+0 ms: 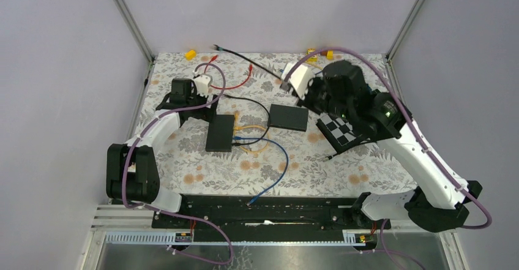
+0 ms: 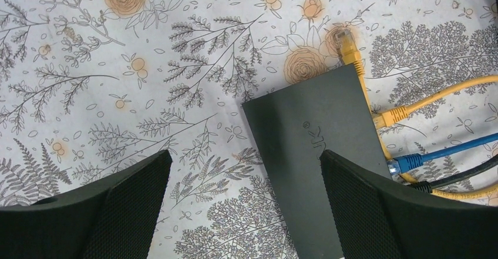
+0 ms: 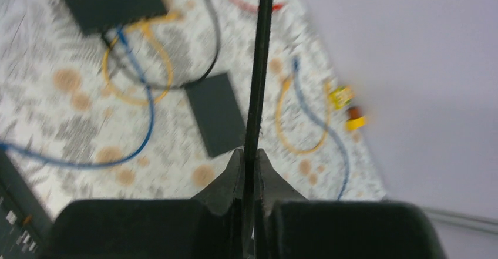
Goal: Pull the plug from the switch port
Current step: Place the connector at the corner of the board.
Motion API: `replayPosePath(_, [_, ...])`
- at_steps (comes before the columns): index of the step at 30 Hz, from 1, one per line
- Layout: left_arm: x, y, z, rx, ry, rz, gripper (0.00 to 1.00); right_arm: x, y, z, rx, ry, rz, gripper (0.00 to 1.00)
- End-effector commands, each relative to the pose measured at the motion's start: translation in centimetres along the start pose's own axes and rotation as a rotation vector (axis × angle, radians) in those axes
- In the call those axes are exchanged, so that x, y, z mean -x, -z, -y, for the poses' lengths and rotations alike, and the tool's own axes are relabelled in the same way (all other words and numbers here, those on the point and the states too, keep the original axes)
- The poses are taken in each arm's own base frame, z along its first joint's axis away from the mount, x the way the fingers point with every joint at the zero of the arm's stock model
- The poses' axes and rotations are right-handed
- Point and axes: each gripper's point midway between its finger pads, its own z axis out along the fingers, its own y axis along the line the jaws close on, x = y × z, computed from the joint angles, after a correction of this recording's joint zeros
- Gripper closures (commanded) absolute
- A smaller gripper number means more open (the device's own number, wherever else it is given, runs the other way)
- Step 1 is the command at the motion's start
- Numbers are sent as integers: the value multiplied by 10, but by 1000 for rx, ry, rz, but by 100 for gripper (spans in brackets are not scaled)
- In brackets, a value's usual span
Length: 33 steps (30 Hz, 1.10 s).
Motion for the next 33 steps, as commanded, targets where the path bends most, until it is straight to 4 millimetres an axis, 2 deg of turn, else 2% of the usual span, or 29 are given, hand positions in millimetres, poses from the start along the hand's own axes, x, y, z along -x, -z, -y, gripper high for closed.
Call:
replayPosePath(1, [31, 12, -11, 13, 32, 103, 1, 71, 18, 63, -202, 31, 158, 100])
replayPosePath(6, [30, 18, -26, 37, 74, 118, 1, 126, 26, 109, -335, 52, 247, 100])
replayPosePath(9, [29, 22, -32, 43, 93, 129, 1, 148, 28, 140, -449, 87, 261, 100])
replayPosePath(10, [30, 23, -31, 37, 94, 134, 1, 154, 22, 149, -484, 100, 260, 100])
replayPosePath(15, [26, 30, -48, 58, 130, 146, 1, 188, 35, 197, -670, 120, 351, 100])
replayPosePath(17, [24, 28, -50, 61, 132, 142, 1, 202, 44, 210, -733, 130, 403, 100])
replayPosePath(20, [21, 25, -52, 62, 133, 132, 1, 216, 44, 221, -795, 156, 441, 100])
replayPosePath(23, [21, 22, -52, 50, 131, 129, 1, 223, 26, 230, -852, 204, 429, 100])
replayPosePath(27, [23, 16, -51, 36, 136, 129, 1, 217, -16, 241, -896, 286, 359, 100])
replayPosePath(30, [21, 11, -51, 30, 140, 122, 1, 198, -65, 248, -887, 356, 261, 100])
replayPosePath(33, [17, 8, -50, 19, 146, 111, 1, 168, -119, 246, -828, 395, 153, 100])
